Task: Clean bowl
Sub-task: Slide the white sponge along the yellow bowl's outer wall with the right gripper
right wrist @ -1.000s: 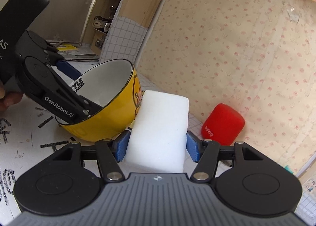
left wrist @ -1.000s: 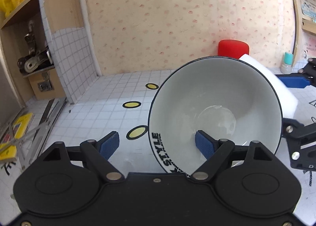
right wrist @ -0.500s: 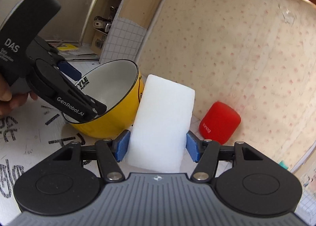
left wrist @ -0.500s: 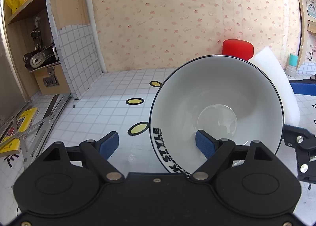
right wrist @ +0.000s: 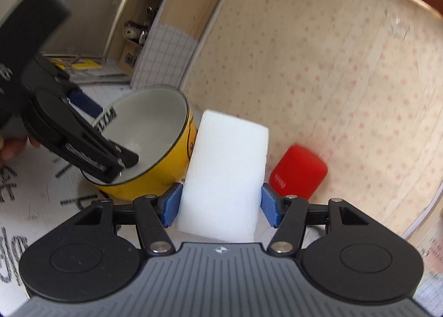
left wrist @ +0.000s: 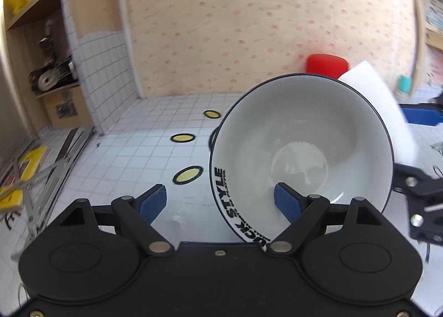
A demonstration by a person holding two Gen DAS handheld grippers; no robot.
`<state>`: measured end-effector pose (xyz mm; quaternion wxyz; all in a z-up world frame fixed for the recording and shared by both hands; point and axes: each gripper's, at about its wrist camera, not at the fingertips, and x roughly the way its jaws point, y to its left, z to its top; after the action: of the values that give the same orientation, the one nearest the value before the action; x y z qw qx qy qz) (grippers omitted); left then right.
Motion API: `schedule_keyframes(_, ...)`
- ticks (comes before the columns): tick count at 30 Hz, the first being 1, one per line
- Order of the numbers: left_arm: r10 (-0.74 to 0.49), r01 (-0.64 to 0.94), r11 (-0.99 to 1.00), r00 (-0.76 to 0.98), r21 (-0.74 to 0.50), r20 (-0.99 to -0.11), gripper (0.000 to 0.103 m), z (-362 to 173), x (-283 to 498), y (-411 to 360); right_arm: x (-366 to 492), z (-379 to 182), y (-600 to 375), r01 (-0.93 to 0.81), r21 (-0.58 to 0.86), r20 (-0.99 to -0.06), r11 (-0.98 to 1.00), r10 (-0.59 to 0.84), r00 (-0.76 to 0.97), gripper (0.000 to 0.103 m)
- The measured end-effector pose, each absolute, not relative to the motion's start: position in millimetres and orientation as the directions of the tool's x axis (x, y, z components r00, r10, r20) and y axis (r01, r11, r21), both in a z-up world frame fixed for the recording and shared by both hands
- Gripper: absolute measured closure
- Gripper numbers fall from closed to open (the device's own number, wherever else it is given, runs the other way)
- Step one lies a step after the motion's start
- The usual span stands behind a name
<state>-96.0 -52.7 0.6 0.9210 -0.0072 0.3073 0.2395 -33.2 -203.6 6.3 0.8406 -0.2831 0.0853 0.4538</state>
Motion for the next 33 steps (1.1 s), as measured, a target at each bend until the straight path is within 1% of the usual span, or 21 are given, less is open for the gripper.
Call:
schedule_keyframes(2,0.454,-0.429,0.884,0.698,0.186,-0.554,0.015,2,-94,-53,-32,5,-205,-0.817,-0.388,-0.402,0.427,0.719,0.567,0.041)
schedule_keyframes(5,0.48,-0.44,0.873,0.693,0.211,-0.538,0.013,2,-91,-49,-34,4,-205,-0.824,-0.385,-0.403,0.416,0.727,0.555,0.041)
schedule_keyframes(13,0.465,-0.494,0.862,0.677,0.116,-0.571,0.012,0,-93,-42,-37,8,-201,-0.827,-0.386,-0.395,0.409,0.737,0.549,0.041)
schedule_keyframes(21,0.501,-0.532,0.837,0.656,0.126,-0.564,0.012,-2,-97,-52,-38,27,-203,-0.79,-0.428,-0.333,0.44,0.736,0.59,0.041)
schedule_keyframes(25,0.495,-0.532,0.839,0.657,0.117,-0.568,0.012,-1,-97,-50,-46,19,-210,-0.802,-0.438,-0.365,0.407,0.735,0.572,0.041)
schedule_keyframes(30,0.497,-0.531,0.839,0.657,0.119,-0.567,0.012,0,-97,-51,-52,5,-209,-0.832,-0.43,-0.429,0.351,0.731,0.531,0.04)
schedule_keyframes(33,0.487,-0.534,0.839,0.656,0.102,-0.577,0.012,2,-97,-52,-54,5,-202,-0.823,-0.445,-0.432,0.354,0.72,0.543,0.04)
